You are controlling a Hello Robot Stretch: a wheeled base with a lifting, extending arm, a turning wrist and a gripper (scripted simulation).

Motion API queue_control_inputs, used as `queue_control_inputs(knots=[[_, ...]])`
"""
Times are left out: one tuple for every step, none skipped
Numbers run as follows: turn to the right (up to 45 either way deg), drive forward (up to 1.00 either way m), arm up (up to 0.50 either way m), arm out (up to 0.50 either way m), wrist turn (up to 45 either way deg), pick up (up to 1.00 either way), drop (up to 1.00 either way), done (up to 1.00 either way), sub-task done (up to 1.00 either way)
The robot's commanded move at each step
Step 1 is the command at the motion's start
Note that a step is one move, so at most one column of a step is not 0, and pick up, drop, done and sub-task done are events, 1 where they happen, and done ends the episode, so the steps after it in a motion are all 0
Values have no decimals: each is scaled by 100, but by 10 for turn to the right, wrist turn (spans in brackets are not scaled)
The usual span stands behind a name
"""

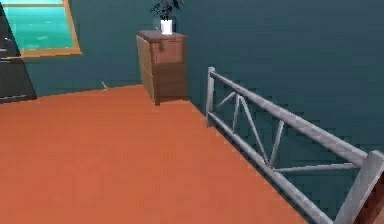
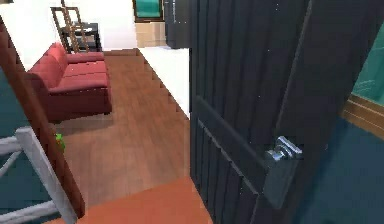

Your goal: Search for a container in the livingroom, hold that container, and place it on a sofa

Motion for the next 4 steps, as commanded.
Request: queue_control_inputs(knots=[[450, 0, 0, 0, 0, 0, 0, 0, 0], [300, 0, 0, 0, 0, 0, 0, 0, 0], [0, 100, 0, 0, 0, 0, 0, 0, 0], [0, 100, 0, 0, 0, 0, 0, 0, 0]])
